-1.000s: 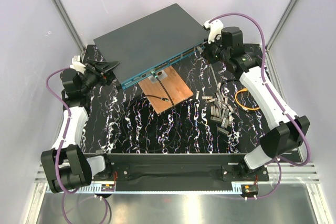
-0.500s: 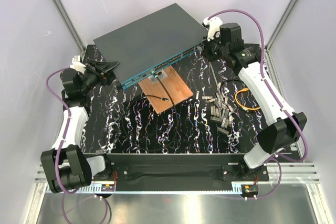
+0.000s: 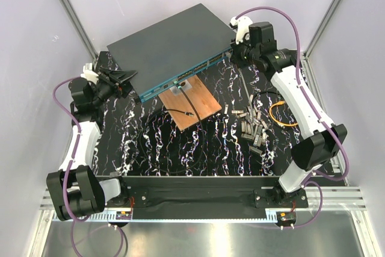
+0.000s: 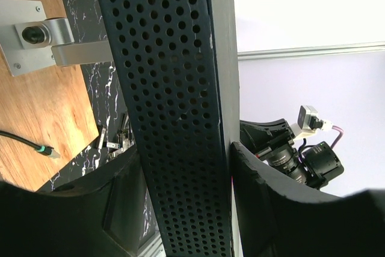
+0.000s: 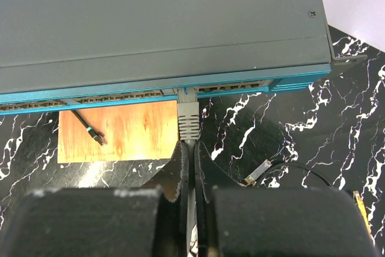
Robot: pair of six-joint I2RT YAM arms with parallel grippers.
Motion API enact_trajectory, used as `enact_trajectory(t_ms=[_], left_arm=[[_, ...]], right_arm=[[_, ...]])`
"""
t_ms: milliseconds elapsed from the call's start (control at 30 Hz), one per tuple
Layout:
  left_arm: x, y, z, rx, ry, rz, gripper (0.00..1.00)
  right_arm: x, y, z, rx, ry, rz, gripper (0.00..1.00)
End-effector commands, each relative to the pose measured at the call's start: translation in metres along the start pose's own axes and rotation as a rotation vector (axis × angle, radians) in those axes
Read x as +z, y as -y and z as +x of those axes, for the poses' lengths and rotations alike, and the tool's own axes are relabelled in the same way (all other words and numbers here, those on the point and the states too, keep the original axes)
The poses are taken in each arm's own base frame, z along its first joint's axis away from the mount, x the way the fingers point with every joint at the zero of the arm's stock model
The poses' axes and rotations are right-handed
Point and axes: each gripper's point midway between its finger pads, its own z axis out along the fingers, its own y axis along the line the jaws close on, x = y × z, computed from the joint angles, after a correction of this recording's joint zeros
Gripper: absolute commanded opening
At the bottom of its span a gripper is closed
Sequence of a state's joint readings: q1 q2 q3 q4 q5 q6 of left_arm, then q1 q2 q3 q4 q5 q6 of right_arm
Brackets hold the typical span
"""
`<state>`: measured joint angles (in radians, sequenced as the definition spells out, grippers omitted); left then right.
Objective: Insert the plug into the switch port
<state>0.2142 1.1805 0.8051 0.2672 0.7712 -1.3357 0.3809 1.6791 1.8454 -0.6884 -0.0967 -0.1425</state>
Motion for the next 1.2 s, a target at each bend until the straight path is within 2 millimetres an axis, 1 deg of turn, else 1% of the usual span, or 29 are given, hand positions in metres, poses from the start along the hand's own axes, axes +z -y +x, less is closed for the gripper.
enact_trajectory(t_ms=[0,100,233,333,367,400,467,500,533,567,600,633,667,700,733,767,800,833,867,900,933,967,1000,1033,1067,1100,1133,1167], left_arm=[[0.015,0.02,0.009,0.153,-0.045,0.066,0.0],[0.015,0.019,0.009,0.153,-0.043,0.064,0.0],[0.015,0.019,0.009,0.152,-0.047,0.068,0.0],[0.014,0.024,0.007,0.162,-0.036,0.08,0.0],[0.013,0.025,0.006,0.162,-0.033,0.08,0.0],[0.012,0.026,0.005,0.163,-0.028,0.08,0.0],[0.009,0.025,0.003,0.167,-0.018,0.076,0.06],[0.007,0.027,0.002,0.17,-0.014,0.076,0.1],[0.006,0.027,0.001,0.171,-0.008,0.072,0.12],[0.004,0.026,-0.001,0.178,-0.001,0.067,0.17],[0.002,0.027,-0.002,0.18,0.007,0.066,0.19],[0.001,0.028,-0.002,0.181,0.007,0.067,0.2],[-0.001,0.028,-0.004,0.182,0.014,0.066,0.22],[-0.002,0.03,-0.003,0.187,0.015,0.069,0.24],[-0.004,0.03,-0.003,0.186,0.016,0.07,0.27],[-0.005,0.031,-0.004,0.189,0.021,0.069,0.34],[-0.008,0.032,-0.003,0.192,0.025,0.071,0.4],[-0.01,0.032,-0.005,0.198,0.033,0.069,0.48],[-0.011,0.032,-0.006,0.199,0.038,0.065,0.53],[-0.014,0.031,-0.007,0.198,0.045,0.058,0.62],[-0.016,0.032,-0.01,0.206,0.059,0.054,0.65],[-0.019,0.03,-0.011,0.198,0.064,0.038,0.69],[-0.02,0.029,-0.013,0.198,0.07,0.032,0.76],[-0.023,0.028,-0.018,0.195,0.086,0.023,0.79],[-0.027,0.027,-0.02,0.194,0.095,0.019,0.84],[-0.029,0.026,-0.022,0.192,0.101,0.014,0.87],[-0.034,0.026,-0.027,0.2,0.116,0.01,0.91],[-0.038,0.028,-0.03,0.212,0.13,0.011,0.92]], right_arm=[[0.01,-0.008,-0.092,-0.047,0.326,-0.004,0.0],[0.009,-0.011,-0.097,-0.051,0.337,-0.015,0.0],[0.021,-0.018,-0.081,-0.067,0.293,-0.032,0.0],[0.022,-0.019,-0.075,-0.058,0.273,-0.036,0.0],[0.02,-0.018,-0.074,-0.056,0.268,-0.036,0.02],[0.016,-0.018,-0.075,-0.054,0.268,-0.034,0.09],[0.011,-0.017,-0.068,-0.057,0.239,-0.028,0.17],[0.001,-0.017,-0.069,-0.059,0.243,-0.025,0.21],[-0.001,-0.014,-0.06,-0.06,0.222,-0.019,0.29],[-0.006,-0.013,-0.058,-0.064,0.218,-0.015,0.31],[-0.018,-0.012,-0.06,-0.063,0.232,-0.012,0.33],[-0.02,-0.009,-0.051,-0.057,0.206,-0.012,0.39],[-0.025,-0.005,-0.048,-0.053,0.198,-0.002,0.41],[-0.036,-0.003,-0.05,-0.052,0.21,0.001,0.43],[-0.039,0.0,-0.04,-0.045,0.181,0.007,0.46],[-0.044,0.003,-0.037,-0.039,0.175,0.01,0.53],[-0.056,0.003,-0.039,-0.037,0.185,0.012,0.56],[-0.06,0.006,-0.03,-0.031,0.163,0.013,0.59],[-0.064,0.007,-0.027,-0.03,0.157,0.015,0.66],[-0.077,0.008,-0.029,-0.03,0.172,0.018,0.69],[-0.08,0.008,-0.019,-0.031,0.146,0.013,0.73],[-0.092,0.012,-0.019,-0.028,0.157,0.024,0.78],[-0.097,0.012,-0.012,-0.025,0.136,0.021,0.81],[-0.101,0.014,-0.007,-0.02,0.126,0.017,0.83],[-0.107,0.024,-0.003,-0.005,0.119,0.034,0.85],[-0.115,0.027,-0.001,0.003,0.117,0.039,0.9],[-0.121,0.03,0.006,0.019,0.094,0.027,0.92],[-0.126,0.035,0.01,0.029,0.085,0.03,0.93]])
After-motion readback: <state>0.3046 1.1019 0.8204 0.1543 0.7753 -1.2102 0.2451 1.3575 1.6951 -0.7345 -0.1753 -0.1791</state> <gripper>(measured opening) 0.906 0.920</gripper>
